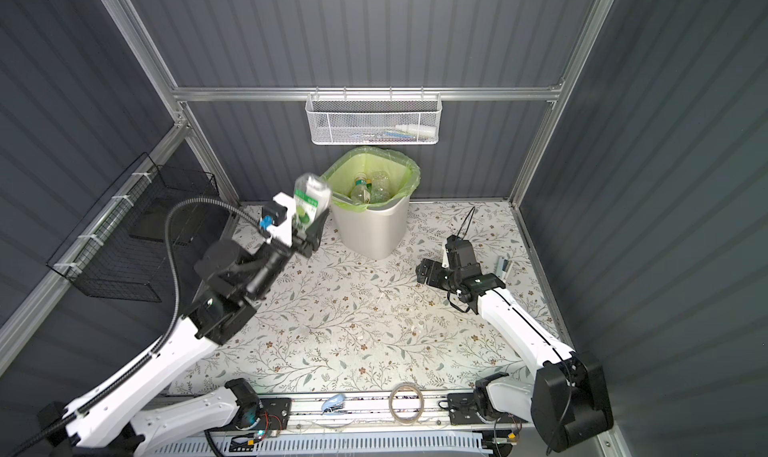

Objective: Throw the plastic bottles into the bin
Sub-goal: 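Lift the lime-label bottle with the left gripper and drop it into the bin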

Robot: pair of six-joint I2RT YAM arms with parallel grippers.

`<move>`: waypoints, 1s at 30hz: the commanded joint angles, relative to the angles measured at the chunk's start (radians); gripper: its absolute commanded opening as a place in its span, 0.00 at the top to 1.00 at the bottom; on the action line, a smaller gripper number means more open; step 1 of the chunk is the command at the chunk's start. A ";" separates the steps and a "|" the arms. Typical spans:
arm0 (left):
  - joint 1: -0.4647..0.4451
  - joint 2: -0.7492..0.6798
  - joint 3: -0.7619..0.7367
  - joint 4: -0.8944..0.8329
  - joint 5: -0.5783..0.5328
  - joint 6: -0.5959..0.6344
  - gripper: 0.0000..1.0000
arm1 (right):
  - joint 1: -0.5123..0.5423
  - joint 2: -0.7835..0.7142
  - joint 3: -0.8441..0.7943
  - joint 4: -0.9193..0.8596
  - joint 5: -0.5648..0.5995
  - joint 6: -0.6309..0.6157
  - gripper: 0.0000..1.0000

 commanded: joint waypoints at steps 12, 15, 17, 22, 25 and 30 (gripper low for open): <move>0.124 0.846 1.035 -0.520 0.081 -0.089 0.00 | 0.023 -0.078 -0.056 0.033 0.050 0.039 0.04; 0.133 0.729 0.880 -0.408 0.041 -0.123 0.00 | 0.022 -0.087 -0.065 0.026 0.059 0.034 0.04; 0.134 0.695 0.853 -0.408 0.015 -0.118 0.00 | 0.022 -0.074 -0.059 0.027 0.051 0.034 0.04; 0.142 0.549 0.648 -0.310 -0.051 -0.104 0.00 | 0.022 -0.051 -0.053 0.048 0.053 0.041 0.04; 0.160 0.457 0.491 -0.242 -0.092 -0.111 0.00 | 0.020 -0.043 -0.044 0.045 0.061 0.031 0.04; 0.257 0.334 0.285 -0.225 -0.104 -0.216 0.00 | 0.015 -0.032 -0.017 0.025 0.074 0.011 0.04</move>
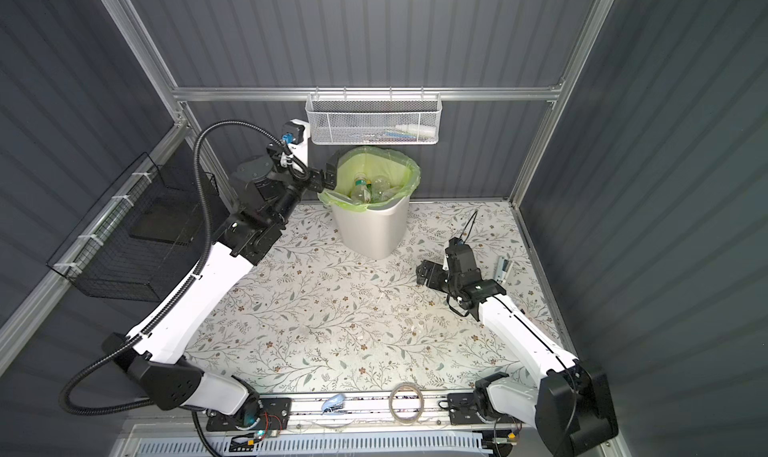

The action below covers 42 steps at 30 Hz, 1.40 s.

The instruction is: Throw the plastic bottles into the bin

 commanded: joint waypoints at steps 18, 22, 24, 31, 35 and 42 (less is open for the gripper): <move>0.295 -0.297 -1.056 0.254 -0.205 -0.380 0.00 | -0.130 -0.189 -0.243 0.279 0.436 -0.153 0.01; 0.295 -0.313 -1.188 0.361 -0.308 -0.378 0.00 | -0.193 -0.254 -0.368 0.494 0.521 -0.208 0.01; 0.295 -0.302 -1.247 0.439 -0.342 -0.353 0.00 | -0.236 -0.260 -0.401 0.578 0.514 -0.248 0.01; 0.297 -0.149 -1.385 0.846 -0.379 -0.261 0.00 | -0.314 -0.163 -0.486 0.809 0.513 -0.328 0.01; 0.312 0.031 -1.392 1.098 -0.319 -0.180 0.00 | -0.328 -0.027 -0.542 1.049 0.496 -0.332 0.01; 0.400 0.202 -1.364 1.217 -0.191 -0.184 0.00 | -0.335 0.083 -0.509 1.160 0.386 -0.455 0.01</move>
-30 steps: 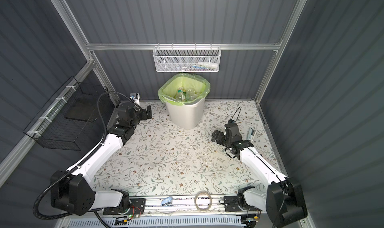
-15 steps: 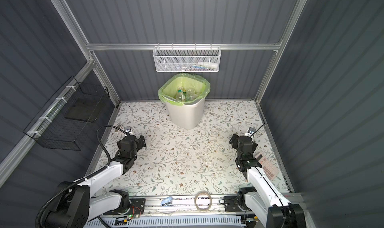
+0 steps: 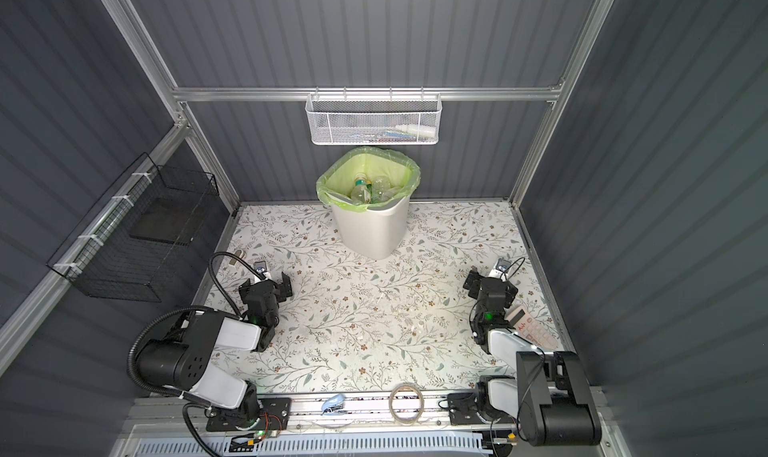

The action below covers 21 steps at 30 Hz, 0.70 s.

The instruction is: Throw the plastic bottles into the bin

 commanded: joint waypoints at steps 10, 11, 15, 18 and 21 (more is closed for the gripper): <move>0.075 0.119 0.162 -0.092 0.155 -0.007 0.00 | -0.043 0.237 0.007 0.390 -0.147 -0.085 0.01; 0.075 0.130 0.179 -0.104 0.142 -0.005 0.00 | -0.044 0.236 0.017 0.366 -0.157 -0.087 0.01; 0.073 0.127 0.180 -0.115 0.142 -0.006 0.00 | -0.046 0.234 0.049 0.309 -0.172 -0.088 0.01; 0.074 0.126 0.179 -0.113 0.141 -0.008 0.00 | -0.046 0.218 0.055 0.263 -0.171 -0.085 0.01; 0.074 0.126 0.179 -0.113 0.141 -0.008 0.00 | -0.046 0.223 0.052 0.275 -0.172 -0.085 0.01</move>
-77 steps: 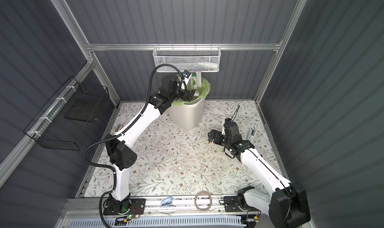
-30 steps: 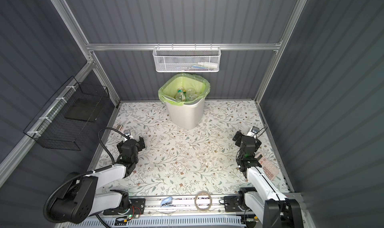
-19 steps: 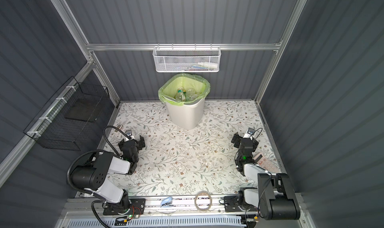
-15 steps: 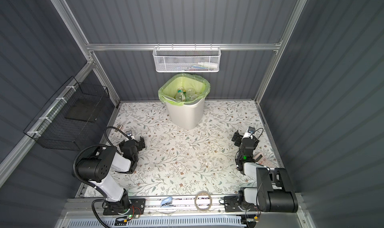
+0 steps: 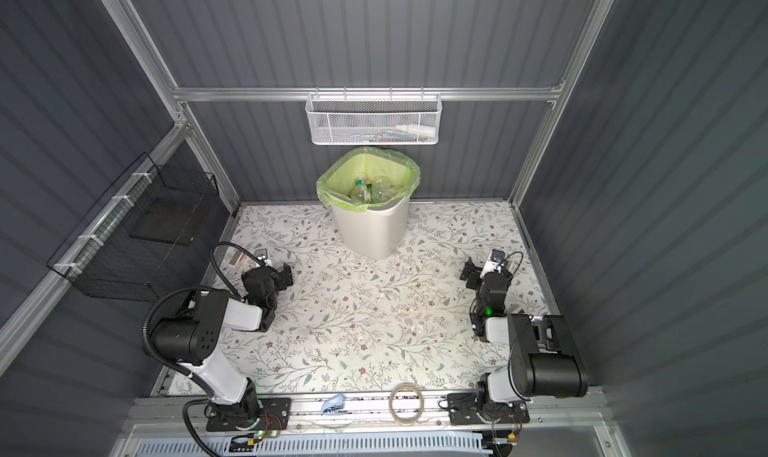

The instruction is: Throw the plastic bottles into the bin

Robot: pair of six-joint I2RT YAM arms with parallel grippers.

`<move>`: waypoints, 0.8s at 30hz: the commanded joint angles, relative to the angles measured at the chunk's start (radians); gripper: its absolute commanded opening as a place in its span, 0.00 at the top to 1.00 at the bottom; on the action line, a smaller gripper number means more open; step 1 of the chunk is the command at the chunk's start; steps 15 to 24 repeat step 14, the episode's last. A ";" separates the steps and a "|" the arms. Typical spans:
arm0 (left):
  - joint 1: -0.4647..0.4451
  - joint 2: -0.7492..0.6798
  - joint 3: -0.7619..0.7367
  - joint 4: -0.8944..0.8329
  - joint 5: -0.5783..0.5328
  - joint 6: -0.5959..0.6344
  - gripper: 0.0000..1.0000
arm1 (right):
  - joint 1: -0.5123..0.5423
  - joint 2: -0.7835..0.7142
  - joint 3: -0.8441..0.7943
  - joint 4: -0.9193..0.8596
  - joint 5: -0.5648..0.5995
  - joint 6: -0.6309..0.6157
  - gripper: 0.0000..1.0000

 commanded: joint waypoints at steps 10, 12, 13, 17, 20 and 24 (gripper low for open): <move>0.005 0.004 0.010 -0.012 0.007 -0.008 0.00 | -0.003 0.006 0.011 0.013 -0.012 -0.009 0.01; 0.005 0.003 0.010 -0.016 0.007 -0.009 0.00 | -0.003 0.006 0.011 0.013 -0.011 -0.010 0.01; 0.005 0.004 0.010 -0.013 0.007 -0.007 0.00 | -0.003 0.006 0.009 0.013 -0.012 -0.009 0.01; 0.005 0.004 0.008 -0.013 0.005 -0.007 0.00 | -0.003 0.006 0.010 0.013 -0.012 -0.009 0.01; 0.005 0.004 0.008 -0.013 0.005 -0.007 0.00 | -0.003 0.006 0.010 0.013 -0.012 -0.009 0.01; 0.005 0.004 0.008 -0.013 0.005 -0.007 0.00 | -0.003 0.006 0.010 0.013 -0.012 -0.009 0.01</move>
